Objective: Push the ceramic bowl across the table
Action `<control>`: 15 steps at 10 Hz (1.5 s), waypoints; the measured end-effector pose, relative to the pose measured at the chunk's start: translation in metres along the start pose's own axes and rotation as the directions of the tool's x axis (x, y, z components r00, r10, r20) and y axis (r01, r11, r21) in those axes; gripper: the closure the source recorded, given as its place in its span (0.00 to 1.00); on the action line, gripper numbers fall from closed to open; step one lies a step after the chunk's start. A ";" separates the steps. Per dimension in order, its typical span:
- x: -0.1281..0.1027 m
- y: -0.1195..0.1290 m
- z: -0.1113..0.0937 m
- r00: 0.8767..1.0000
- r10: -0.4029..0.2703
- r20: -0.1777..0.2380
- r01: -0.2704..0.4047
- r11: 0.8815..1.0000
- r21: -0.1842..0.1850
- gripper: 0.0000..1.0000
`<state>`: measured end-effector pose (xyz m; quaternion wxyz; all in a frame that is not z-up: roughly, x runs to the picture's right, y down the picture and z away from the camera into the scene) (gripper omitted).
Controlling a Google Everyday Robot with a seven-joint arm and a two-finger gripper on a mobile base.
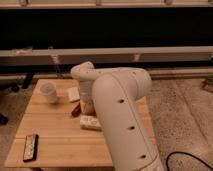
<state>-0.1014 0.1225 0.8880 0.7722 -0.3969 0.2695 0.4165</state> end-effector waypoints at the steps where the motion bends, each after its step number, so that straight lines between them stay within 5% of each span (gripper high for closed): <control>1: 0.002 0.010 0.000 1.000 -0.027 -0.009 0.027 1.000 -0.009 0.35; 7: 0.010 0.061 0.007 0.983 -0.169 -0.066 0.163 0.983 -0.081 0.35; 11: 0.020 0.098 0.017 0.952 -0.283 -0.117 0.273 0.957 -0.097 0.35; 15: 0.019 0.097 0.015 0.953 -0.281 -0.113 0.271 0.957 -0.100 0.35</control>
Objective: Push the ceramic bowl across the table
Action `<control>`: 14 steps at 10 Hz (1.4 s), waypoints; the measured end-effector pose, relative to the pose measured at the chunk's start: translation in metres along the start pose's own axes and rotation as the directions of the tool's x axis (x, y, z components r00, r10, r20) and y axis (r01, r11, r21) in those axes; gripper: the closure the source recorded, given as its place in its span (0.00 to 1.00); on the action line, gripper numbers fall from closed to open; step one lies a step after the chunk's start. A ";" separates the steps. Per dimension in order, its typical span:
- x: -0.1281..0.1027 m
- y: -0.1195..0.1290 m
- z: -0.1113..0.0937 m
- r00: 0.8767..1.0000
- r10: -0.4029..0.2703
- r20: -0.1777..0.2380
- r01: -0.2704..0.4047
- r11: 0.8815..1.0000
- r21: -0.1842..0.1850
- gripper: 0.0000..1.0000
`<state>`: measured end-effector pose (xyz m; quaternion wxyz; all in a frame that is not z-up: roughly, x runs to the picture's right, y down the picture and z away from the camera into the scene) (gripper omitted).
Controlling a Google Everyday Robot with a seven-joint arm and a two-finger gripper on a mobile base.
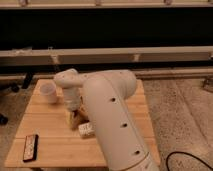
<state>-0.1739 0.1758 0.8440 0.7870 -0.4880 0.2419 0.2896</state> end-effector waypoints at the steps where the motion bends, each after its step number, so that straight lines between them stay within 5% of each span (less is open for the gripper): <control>1: 0.000 0.000 0.000 1.000 0.000 0.000 0.000 1.000 0.000 0.35; 5: 0.007 0.026 0.001 0.993 -0.116 -0.002 0.116 0.993 -0.023 0.35; 11: 0.039 0.020 0.006 0.995 -0.096 0.005 0.096 0.995 -0.009 0.35; 14: 0.047 0.041 0.010 0.995 -0.101 0.015 0.101 0.995 -0.002 0.35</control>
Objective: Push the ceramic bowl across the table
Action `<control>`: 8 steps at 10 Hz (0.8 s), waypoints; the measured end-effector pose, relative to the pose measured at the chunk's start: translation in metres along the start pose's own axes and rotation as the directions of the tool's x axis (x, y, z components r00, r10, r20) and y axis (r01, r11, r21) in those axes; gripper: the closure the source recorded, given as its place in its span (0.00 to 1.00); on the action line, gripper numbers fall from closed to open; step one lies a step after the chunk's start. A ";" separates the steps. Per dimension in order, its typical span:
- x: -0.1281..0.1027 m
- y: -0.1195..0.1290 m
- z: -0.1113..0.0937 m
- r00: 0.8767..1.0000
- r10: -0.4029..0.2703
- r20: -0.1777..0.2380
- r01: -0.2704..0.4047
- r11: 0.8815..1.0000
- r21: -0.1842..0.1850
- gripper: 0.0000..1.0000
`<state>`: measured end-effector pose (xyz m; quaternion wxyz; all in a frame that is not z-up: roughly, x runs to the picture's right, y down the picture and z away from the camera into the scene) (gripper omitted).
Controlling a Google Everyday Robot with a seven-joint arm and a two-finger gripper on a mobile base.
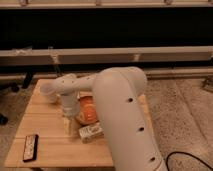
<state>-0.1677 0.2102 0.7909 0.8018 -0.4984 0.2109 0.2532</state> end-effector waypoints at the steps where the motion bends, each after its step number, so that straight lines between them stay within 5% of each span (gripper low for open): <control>1: 0.006 -0.002 0.001 1.000 0.002 0.002 -0.002 1.000 0.003 0.35; 4: 0.019 -0.019 -0.003 1.000 0.002 0.008 -0.002 1.000 0.013 0.35; 8: 0.032 -0.007 -0.001 1.000 -0.006 0.022 0.006 1.000 0.030 0.35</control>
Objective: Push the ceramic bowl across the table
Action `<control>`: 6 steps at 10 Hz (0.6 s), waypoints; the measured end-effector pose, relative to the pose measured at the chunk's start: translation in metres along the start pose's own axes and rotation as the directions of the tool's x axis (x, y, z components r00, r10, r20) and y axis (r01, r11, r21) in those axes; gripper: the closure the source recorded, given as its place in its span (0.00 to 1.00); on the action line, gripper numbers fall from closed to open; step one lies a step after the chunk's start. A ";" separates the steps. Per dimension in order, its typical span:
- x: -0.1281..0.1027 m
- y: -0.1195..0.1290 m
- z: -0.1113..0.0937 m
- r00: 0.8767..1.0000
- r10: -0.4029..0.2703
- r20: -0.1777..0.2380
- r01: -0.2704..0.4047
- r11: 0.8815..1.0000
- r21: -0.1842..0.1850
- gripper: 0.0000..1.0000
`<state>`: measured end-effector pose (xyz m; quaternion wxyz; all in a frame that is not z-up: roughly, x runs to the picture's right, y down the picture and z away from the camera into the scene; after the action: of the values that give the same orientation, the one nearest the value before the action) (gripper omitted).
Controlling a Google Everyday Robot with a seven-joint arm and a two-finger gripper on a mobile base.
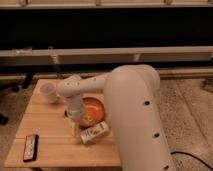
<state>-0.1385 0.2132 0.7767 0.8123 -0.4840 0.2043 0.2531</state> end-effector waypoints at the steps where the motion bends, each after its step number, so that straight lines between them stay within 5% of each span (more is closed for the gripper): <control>1: 0.002 -0.004 -0.002 1.000 -0.003 0.004 0.003 1.000 0.003 0.35; 6: 0.022 -0.005 -0.003 1.000 -0.005 0.018 0.005 1.000 0.014 0.35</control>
<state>-0.1181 0.2133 0.7663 0.8181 -0.4766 0.1974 0.2540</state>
